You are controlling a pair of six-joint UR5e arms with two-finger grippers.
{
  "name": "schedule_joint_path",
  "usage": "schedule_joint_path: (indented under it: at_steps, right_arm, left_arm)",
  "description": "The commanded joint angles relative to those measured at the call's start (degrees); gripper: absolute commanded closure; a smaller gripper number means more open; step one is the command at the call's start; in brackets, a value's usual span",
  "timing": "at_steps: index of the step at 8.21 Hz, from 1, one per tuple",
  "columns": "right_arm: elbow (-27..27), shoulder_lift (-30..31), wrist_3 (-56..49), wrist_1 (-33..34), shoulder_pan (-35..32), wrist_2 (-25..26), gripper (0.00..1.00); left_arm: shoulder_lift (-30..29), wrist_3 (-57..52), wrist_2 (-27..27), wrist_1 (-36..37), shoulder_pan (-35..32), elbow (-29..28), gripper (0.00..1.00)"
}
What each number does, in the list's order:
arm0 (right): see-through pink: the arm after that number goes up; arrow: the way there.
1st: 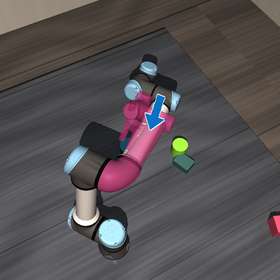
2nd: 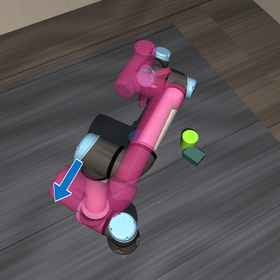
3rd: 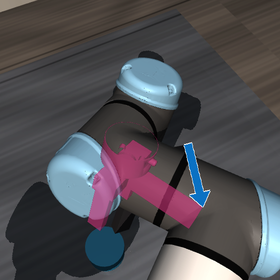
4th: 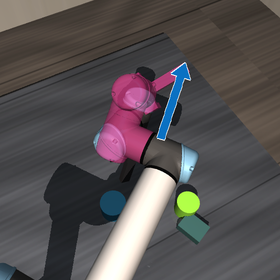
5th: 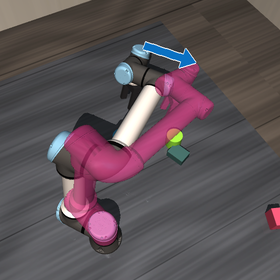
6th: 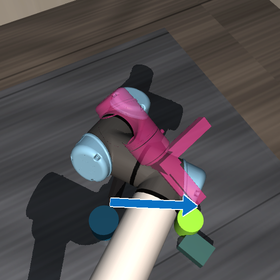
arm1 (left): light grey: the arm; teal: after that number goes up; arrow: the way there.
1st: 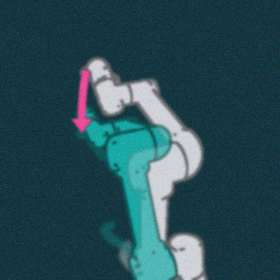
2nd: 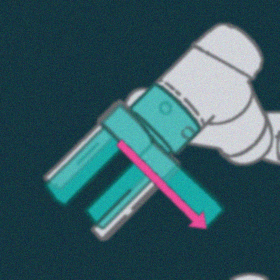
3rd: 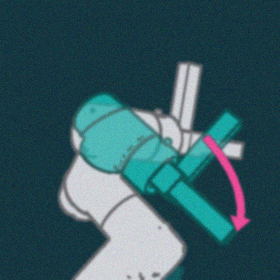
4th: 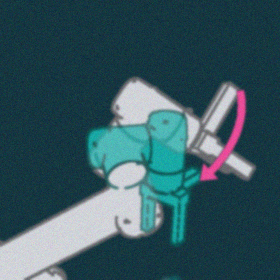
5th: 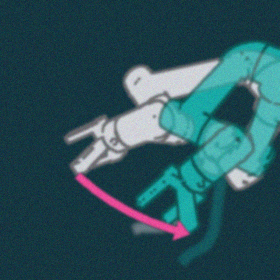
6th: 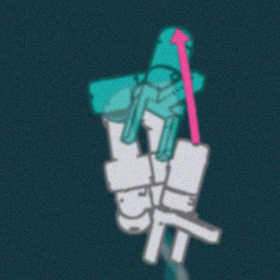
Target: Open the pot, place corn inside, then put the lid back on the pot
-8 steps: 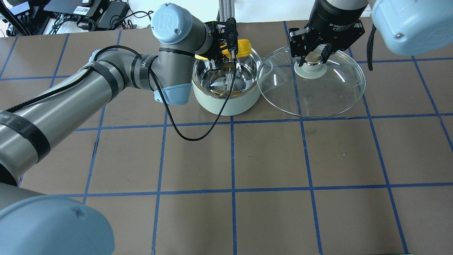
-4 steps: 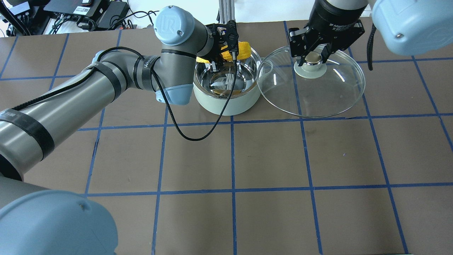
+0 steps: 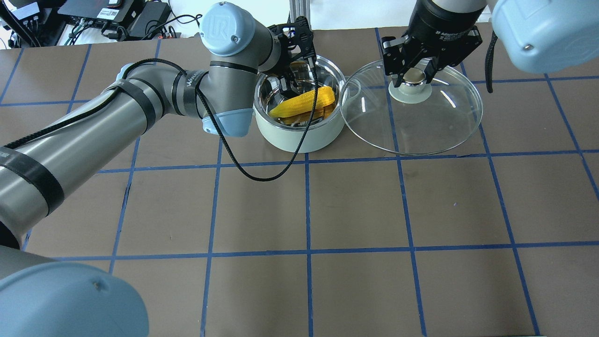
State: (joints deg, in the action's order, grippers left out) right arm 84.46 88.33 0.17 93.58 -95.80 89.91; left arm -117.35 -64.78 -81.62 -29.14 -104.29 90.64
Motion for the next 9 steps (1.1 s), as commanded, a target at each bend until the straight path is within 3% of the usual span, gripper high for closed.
schedule_joint_path:
  at_steps: [1, 4, 7, 9]
  right_arm:
    - [0.0, 0.0, 0.0, 0.1, 0.0, -0.3, 0.46]
    - [-1.6, -2.4, 0.9, 4.0, -0.4, -0.4, 0.44]
    - [-7.5, -12.3, 11.5, 12.3, -7.5, -0.8, 0.45]
    - [-7.6, -17.9, 17.3, 18.5, -11.1, 2.3, 0.45]
  left_arm:
    - [3.2, 9.8, -0.4, -7.8, 1.0, -0.5, 0.01]
    - [10.1, 22.8, 0.0, -22.2, 9.4, -1.8, 0.0]
    - [18.2, 30.8, -0.4, -33.6, 15.6, -1.8, 0.0]
    - [24.4, 49.3, -0.4, -41.2, 15.6, -1.2, 0.0]
